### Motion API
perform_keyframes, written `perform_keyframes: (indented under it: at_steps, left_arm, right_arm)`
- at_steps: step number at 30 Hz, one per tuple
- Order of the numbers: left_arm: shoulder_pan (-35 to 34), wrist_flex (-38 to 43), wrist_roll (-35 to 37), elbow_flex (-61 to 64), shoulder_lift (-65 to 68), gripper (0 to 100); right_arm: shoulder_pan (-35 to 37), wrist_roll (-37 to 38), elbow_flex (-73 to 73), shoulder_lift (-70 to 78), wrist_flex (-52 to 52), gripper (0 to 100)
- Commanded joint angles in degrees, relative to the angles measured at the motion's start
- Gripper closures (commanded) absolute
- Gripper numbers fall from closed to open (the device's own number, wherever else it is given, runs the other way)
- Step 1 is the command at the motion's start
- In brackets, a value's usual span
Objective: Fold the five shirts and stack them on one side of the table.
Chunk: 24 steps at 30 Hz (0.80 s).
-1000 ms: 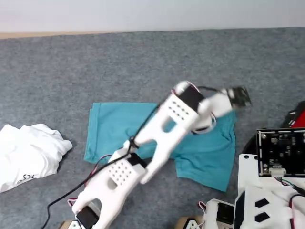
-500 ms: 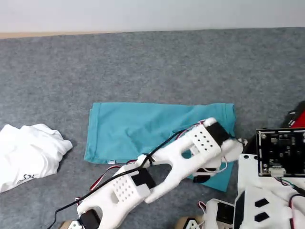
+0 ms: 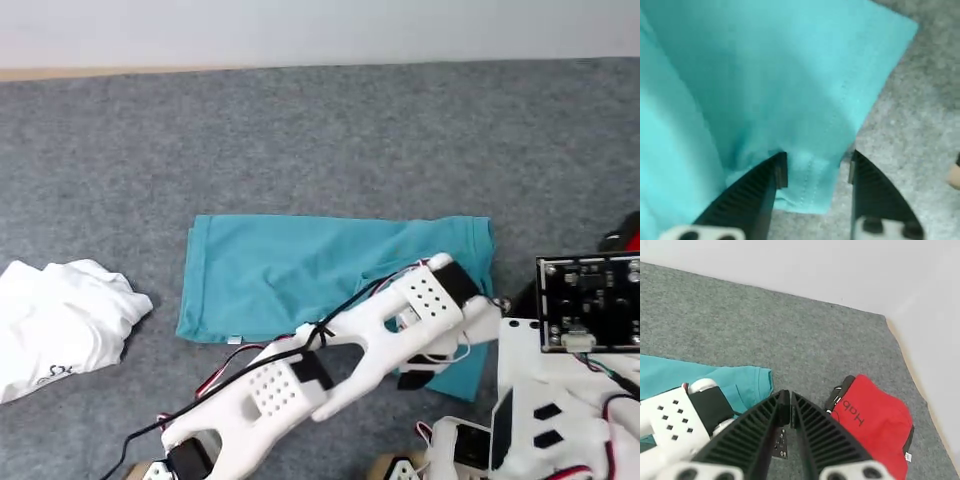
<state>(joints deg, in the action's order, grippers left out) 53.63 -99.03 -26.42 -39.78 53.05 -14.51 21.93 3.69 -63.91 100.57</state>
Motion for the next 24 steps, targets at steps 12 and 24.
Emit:
perform_keyframes:
  at_steps: [12, 24]
  left_arm:
    - [-0.1, -1.5, -0.6, -7.1, 1.1, 100]
    - [-1.4, -1.3, -0.6, -7.1, -8.0, 100]
  right_arm:
    - [-0.7, -0.4, -0.2, 0.0, 2.1, 98.8]
    - [-0.7, -0.5, -0.3, 0.0, 1.9, 98.8]
